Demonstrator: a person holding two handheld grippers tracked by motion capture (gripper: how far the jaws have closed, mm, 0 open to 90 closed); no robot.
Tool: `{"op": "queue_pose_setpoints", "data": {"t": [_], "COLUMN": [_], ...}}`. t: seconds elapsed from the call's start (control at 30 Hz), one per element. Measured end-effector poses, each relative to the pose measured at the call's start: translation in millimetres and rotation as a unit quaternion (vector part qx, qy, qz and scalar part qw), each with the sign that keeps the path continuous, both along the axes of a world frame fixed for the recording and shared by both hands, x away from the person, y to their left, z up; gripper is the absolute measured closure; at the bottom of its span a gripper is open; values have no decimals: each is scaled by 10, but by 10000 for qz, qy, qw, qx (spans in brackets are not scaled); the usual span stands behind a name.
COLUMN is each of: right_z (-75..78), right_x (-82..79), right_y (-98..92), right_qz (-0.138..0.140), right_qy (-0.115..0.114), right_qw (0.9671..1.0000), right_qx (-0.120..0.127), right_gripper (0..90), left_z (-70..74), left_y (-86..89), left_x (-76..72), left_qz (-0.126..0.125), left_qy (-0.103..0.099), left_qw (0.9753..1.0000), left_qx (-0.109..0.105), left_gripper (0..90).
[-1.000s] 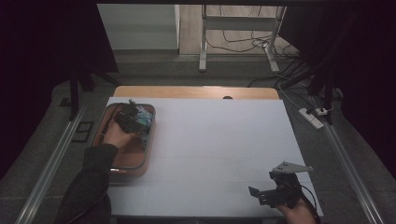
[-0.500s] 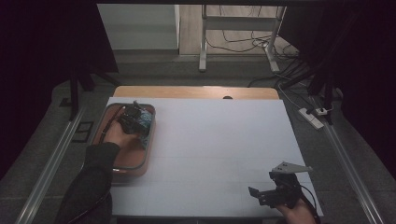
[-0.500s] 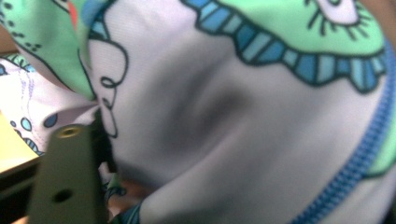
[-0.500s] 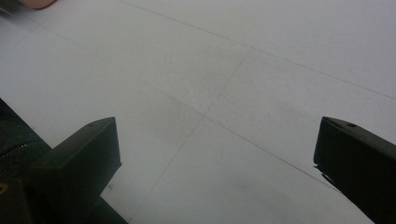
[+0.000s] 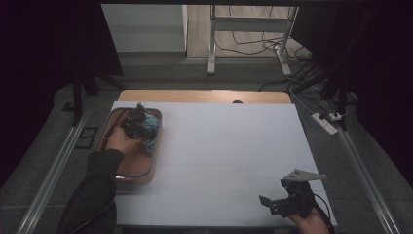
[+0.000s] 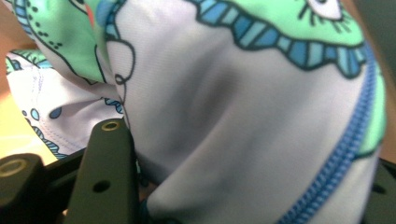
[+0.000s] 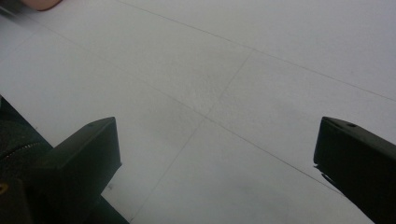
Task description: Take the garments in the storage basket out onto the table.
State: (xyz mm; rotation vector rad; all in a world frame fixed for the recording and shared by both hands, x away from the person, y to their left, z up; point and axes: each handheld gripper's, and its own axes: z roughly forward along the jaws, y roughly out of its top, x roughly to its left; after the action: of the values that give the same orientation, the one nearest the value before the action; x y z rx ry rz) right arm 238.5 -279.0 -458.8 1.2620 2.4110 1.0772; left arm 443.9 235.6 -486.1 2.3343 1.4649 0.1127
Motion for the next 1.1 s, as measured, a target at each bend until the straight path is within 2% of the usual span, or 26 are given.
{"op": "queue_pose_setpoints", "data": {"t": [0.17, 0.33, 0.53, 0.8, 1.1], "right_z": [2, 4, 4, 5, 6], "right_x": [-2, -4, -5, -6, -8], "right_y": [-1, 0, -3, -3, -2], "right_qz": [22, 30, 42, 53, 54], "right_qy": [-11, -17, -25, -30, -32], "right_qw": [10000, 10000, 10000, 10000, 10000], "right_qx": [27, 35, 51, 54, 49], "right_gripper": [7, 8, 7, 8, 8], "left_z": [72, 162, 343, 588, 810], "left_y": [75, 129, 174, 207, 199], "left_x": [-24, -52, -120, -220, -320], "left_qz": [0, -28, -36, -63, -170], "left_qy": [-174, -326, -657, -1107, -1416], "left_qw": [9996, 9990, 9970, 9920, 9860], "left_qx": [-233, -293, -407, -603, -865], "left_gripper": [472, 470, 466, 461, 459]}}
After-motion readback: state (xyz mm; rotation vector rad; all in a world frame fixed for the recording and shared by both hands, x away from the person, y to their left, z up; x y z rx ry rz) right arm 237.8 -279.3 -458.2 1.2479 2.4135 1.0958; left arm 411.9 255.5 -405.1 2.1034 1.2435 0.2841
